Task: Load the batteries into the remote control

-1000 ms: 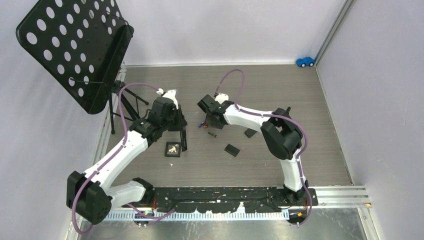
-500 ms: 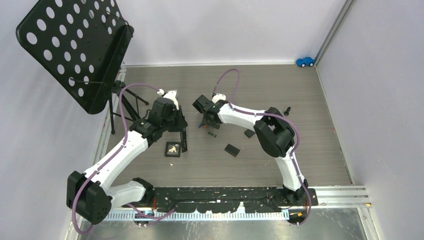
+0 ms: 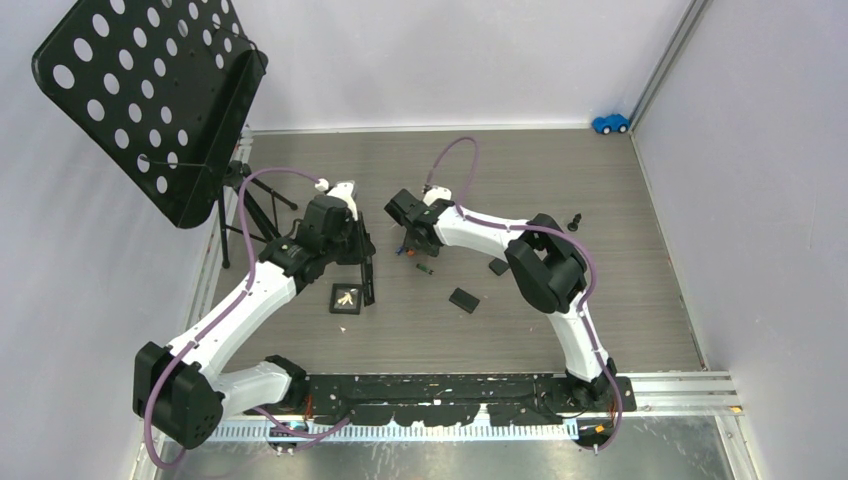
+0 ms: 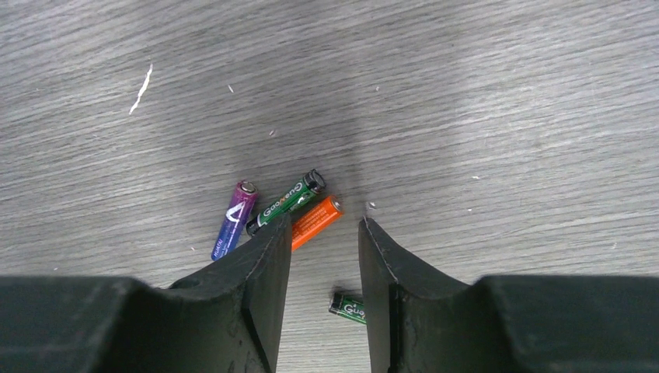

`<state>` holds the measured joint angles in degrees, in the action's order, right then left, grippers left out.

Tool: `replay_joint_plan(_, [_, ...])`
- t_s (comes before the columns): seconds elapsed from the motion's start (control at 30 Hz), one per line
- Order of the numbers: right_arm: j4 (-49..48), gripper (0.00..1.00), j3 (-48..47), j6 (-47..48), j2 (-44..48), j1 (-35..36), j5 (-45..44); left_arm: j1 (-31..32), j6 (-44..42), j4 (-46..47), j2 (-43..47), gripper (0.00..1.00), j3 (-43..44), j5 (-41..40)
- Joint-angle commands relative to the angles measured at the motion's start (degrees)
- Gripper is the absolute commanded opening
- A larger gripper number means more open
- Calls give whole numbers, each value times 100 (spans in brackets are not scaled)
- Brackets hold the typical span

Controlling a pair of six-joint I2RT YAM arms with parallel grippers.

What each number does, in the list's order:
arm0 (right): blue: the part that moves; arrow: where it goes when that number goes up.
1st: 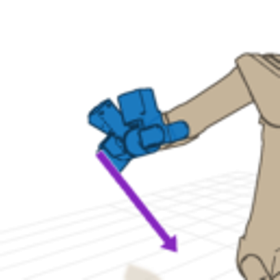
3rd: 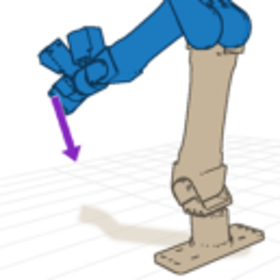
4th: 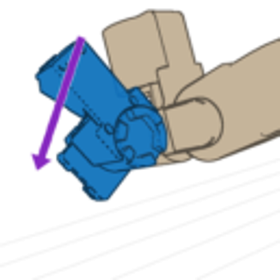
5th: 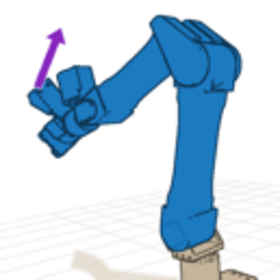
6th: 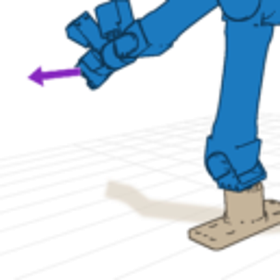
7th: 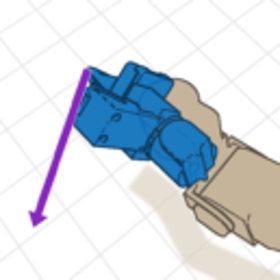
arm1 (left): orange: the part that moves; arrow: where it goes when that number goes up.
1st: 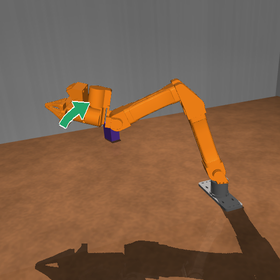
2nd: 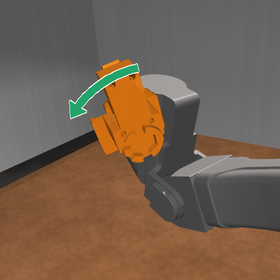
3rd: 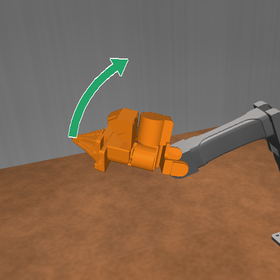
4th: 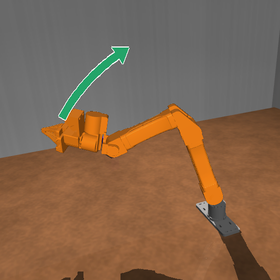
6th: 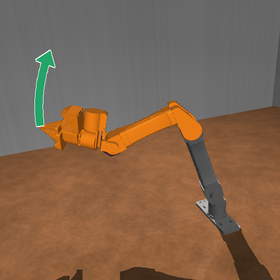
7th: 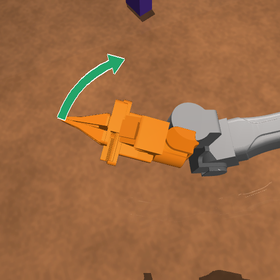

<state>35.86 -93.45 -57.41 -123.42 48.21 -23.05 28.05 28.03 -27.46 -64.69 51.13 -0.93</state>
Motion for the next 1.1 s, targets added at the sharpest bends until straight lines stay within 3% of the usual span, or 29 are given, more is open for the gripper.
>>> replay_joint_plan(0.0, [88, 40, -243, -35, -150, 20, -178, -10, -55, 46, 61, 0, 51, 67])
replay_joint_plan(0.5, [234, 10, 86, 463, 45, 59, -414, -10, -4, 55, 57, 0, 63, 228])
replay_joint_plan(0.7, [443, 11, 419, 1090, 271, -84, -869, -10, 17, 136, 58, 0, 63, 537])
replay_joint_plan(0.97, [248, 23, 843, 1295, 218, -364, -225, -10, 16, 250, 97, 0, 37, 735])
replay_joint_plan(1.07, [187, 23, 874, 1286, 193, -392, -111, -10, 32, 271, 76, 0, 37, 795])
